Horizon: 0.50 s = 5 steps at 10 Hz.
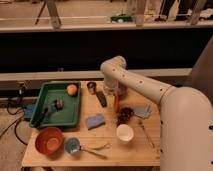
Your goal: Wipe red bowl with eraser
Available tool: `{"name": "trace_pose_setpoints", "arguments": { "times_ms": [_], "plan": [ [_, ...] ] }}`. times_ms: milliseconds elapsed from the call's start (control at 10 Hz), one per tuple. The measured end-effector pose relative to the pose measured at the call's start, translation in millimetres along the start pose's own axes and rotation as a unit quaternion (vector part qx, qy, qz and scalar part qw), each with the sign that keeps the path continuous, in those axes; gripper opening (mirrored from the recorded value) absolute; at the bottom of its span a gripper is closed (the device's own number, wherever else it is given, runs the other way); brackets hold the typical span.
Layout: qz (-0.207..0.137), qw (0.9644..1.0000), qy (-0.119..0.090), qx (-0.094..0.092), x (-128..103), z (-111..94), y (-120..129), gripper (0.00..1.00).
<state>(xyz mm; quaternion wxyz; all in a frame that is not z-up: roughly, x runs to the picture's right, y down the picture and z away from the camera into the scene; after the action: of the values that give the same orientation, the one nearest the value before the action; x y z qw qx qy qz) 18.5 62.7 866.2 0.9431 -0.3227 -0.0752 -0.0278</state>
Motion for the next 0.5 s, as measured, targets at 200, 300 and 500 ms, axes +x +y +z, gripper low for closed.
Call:
{"name": "trace_pose_setpoints", "arguments": {
  "times_ms": [200, 300, 500],
  "plan": [
    [0.009, 0.9996, -0.018, 0.022, 1.7, 4.4, 10.1, 0.8],
    [0.014, 0.9988, -0.032, 0.034, 2.3, 8.1, 13.1, 0.8],
    [0.027, 0.995, -0.073, 0.064, -0.7, 11.9, 14.5, 0.8]
  ]
}}
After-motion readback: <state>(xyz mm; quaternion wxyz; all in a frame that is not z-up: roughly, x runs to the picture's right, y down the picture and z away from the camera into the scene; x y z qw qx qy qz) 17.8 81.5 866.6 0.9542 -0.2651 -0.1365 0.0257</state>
